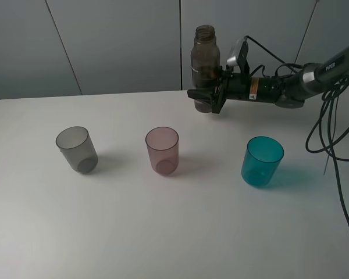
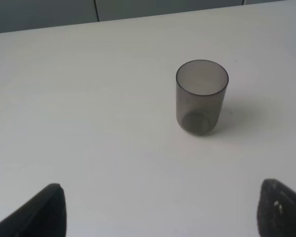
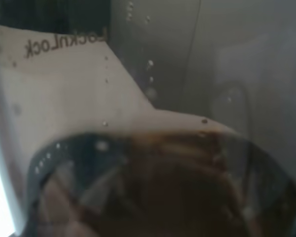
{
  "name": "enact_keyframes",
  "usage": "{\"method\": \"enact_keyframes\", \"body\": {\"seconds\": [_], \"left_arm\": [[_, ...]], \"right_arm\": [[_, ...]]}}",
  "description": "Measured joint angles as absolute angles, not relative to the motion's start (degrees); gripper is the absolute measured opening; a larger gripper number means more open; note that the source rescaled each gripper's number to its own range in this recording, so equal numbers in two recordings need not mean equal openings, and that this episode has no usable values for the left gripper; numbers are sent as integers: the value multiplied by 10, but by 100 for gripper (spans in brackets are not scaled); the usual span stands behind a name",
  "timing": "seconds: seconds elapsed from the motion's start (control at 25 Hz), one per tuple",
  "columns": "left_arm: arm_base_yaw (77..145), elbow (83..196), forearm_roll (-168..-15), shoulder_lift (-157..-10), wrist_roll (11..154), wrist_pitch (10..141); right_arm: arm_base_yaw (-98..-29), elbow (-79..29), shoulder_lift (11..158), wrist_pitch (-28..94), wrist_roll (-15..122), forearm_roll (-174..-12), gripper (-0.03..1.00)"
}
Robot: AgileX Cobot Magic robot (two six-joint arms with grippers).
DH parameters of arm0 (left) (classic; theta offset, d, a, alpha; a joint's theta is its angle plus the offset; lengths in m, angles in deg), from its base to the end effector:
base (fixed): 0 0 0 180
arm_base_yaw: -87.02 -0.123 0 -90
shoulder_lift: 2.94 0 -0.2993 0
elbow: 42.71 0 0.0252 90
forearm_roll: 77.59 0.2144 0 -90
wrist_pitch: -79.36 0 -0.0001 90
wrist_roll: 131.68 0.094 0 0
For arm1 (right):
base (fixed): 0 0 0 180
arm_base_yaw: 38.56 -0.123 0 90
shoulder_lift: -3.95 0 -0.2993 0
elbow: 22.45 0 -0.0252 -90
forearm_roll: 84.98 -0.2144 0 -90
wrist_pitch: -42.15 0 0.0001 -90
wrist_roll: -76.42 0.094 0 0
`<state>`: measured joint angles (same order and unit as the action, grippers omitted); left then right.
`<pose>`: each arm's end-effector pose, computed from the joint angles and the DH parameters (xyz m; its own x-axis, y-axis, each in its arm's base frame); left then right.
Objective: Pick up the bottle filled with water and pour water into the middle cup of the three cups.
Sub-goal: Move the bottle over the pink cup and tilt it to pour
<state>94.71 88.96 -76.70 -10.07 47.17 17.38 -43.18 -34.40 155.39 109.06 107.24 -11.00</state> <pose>-0.0507 0.0081 0.2591 -0.4581 0.0490 -0.8875 0.1159 0.9932 -0.0050 0.4553 0.1201 0.1068 0.0826 -0.1762 -0.9809 -0.9233 0.3569 -0.1418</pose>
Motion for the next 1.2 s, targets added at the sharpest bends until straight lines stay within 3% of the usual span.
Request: {"method": "enact_keyframes", "body": {"seconds": [0.8, 1.2], "left_arm": [[947, 890, -767, -101, 470, 174], [947, 890, -767, -101, 470, 174]], "right_arm": [[-459, -412, 1552, 1092, 1003, -97, 6], [-482, -416, 1552, 1092, 905, -60, 6]]}}
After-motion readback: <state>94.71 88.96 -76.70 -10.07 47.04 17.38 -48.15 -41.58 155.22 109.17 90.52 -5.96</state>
